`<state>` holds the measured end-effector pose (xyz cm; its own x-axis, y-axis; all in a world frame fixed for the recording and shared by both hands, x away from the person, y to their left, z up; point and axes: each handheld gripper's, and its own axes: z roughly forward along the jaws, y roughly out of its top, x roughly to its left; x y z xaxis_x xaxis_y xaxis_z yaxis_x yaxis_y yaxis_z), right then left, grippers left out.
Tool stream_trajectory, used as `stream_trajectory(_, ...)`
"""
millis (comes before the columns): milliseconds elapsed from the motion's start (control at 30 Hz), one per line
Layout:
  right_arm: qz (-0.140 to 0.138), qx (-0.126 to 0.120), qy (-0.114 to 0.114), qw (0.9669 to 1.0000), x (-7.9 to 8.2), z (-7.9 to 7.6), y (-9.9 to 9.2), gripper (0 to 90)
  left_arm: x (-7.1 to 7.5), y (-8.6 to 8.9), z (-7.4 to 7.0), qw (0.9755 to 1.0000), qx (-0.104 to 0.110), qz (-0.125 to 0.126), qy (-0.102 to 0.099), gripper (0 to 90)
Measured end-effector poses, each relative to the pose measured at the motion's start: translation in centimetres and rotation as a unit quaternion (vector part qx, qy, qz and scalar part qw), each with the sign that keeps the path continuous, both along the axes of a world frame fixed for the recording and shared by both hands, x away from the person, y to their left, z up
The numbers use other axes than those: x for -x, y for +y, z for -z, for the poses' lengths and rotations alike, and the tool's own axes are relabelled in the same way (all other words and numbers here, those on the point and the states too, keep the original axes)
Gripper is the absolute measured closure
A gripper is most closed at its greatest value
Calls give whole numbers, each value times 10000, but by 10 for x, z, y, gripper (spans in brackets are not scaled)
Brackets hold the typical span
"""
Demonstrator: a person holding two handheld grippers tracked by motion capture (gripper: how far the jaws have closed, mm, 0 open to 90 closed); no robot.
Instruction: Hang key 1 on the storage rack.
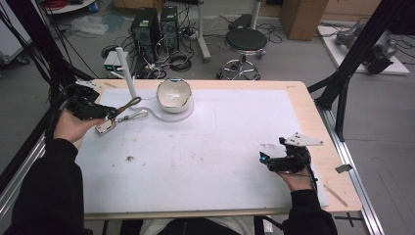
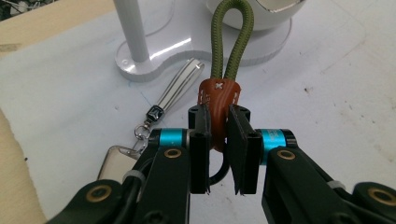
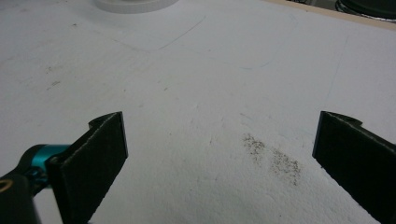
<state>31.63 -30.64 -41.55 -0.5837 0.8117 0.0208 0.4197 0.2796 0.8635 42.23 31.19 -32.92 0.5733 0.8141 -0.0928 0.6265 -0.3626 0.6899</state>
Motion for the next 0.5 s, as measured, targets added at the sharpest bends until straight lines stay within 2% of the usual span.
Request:
stream_trajectory(200, -5, 41, 39, 10000, -1, 1, 0, 21, -8, 17, -5, 9998, 69, -189, 5, 790)
stream_trajectory(300, 23, 94, 44, 9999, 0, 1, 1, 21, -11, 24, -6, 9993, 243, -292, -36, 790)
stream_trajectory(500, 44, 132, 31, 9999, -1, 2, -1, 21, -14, 32, -9, 9991, 127, -408, -25, 790)
